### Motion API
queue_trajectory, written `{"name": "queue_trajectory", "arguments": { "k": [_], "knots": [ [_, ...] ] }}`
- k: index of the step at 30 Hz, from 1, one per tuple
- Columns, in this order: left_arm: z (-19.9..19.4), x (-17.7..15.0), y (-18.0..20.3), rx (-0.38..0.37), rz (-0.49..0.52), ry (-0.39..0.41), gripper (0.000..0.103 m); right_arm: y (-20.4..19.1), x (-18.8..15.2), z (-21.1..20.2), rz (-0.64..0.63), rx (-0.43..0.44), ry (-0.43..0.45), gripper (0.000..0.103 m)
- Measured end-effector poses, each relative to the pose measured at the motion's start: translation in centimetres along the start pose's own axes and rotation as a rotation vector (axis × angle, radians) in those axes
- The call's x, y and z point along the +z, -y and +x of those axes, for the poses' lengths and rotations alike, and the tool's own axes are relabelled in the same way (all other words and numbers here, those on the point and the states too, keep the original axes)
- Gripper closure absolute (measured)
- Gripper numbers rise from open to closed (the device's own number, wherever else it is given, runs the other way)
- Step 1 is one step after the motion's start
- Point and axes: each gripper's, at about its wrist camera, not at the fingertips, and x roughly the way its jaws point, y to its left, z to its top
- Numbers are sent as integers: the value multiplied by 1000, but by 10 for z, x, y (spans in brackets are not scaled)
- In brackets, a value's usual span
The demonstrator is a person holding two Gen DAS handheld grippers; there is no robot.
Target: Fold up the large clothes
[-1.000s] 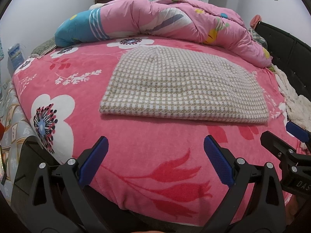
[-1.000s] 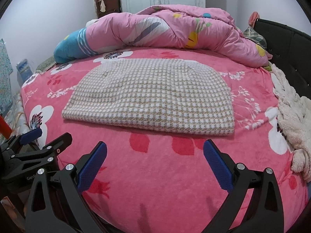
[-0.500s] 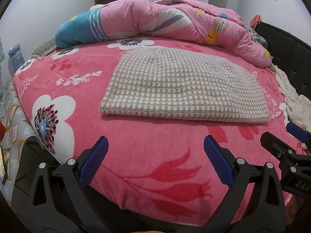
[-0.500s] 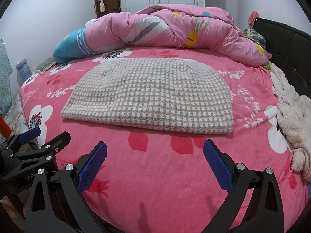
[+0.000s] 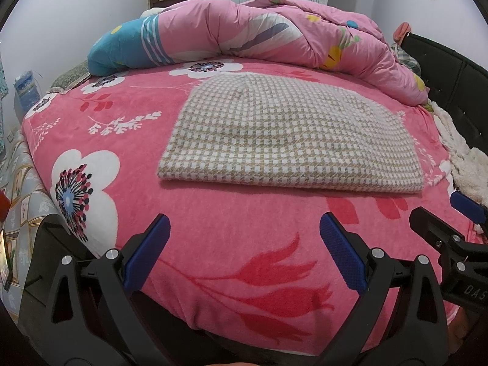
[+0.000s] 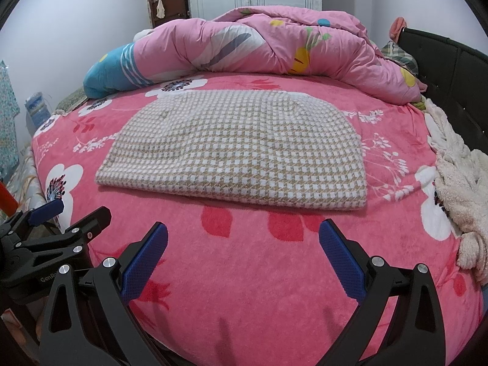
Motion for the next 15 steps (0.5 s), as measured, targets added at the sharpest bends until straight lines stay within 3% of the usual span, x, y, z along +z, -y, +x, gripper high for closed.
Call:
{"name": "queue_trajectory", "arguments": {
  "k": [15],
  "knots": [
    [0,0,-1,2,2,1,8,1,-1,0,1,0,-1,6]
  ]
}}
